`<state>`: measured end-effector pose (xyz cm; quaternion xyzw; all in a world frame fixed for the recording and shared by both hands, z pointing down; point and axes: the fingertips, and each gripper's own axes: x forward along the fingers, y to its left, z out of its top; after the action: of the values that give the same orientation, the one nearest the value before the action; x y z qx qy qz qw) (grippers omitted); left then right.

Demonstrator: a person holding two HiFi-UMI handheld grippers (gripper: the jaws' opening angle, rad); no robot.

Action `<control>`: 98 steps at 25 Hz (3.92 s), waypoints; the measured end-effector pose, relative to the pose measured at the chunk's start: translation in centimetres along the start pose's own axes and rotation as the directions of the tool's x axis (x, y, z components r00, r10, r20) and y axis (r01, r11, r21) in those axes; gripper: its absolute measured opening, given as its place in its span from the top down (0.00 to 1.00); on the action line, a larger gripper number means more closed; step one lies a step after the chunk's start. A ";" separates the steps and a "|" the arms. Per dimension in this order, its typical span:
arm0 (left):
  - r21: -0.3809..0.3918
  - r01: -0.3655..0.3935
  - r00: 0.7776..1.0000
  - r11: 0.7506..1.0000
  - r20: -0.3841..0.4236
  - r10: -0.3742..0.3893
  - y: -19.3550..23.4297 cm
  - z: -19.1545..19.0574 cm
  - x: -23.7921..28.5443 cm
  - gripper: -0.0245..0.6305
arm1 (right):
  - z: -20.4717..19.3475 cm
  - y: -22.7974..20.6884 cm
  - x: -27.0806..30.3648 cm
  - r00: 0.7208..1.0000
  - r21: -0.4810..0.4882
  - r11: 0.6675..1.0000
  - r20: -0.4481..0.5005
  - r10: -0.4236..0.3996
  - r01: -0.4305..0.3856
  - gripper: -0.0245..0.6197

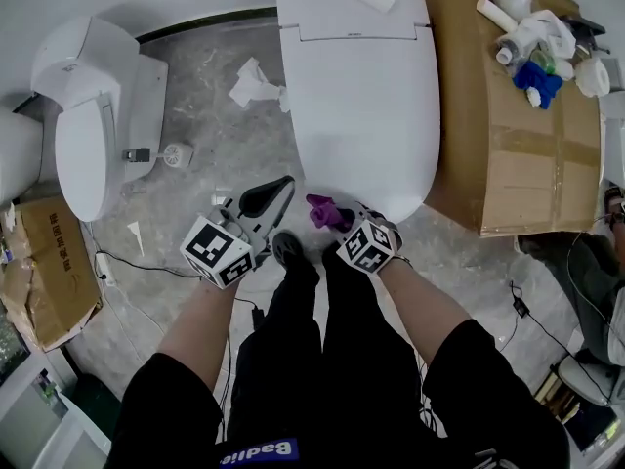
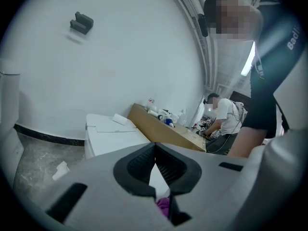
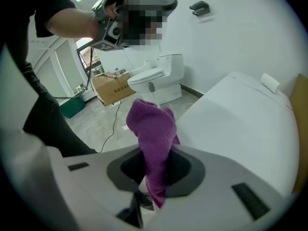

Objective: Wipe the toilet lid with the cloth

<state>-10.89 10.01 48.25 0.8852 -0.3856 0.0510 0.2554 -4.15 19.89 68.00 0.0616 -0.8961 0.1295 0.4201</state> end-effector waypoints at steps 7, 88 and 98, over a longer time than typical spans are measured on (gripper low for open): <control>0.024 0.000 0.998 1.000 0.066 -0.002 -1.2 4.3 -1.7 0.94 | 6.1 -6.8 -5.2 0.993 -0.001 0.994 0.056 -0.106 0.106 0.85; 0.036 -0.111 0.963 0.993 0.250 0.099 1.2 16.5 10.8 0.94 | 11.1 -39.1 -5.3 0.958 -0.113 0.965 0.188 -0.215 0.238 0.85; 0.007 -0.102 0.972 0.995 0.215 0.098 2.2 13.5 11.4 0.94 | 9.2 -39.0 -3.1 0.962 -0.107 0.968 0.183 -0.204 0.226 0.85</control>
<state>-5.93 -5.40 40.79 0.8671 -0.4546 -0.0283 0.2016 -0.40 -20.10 66.97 0.1427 -0.9230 0.0203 0.3567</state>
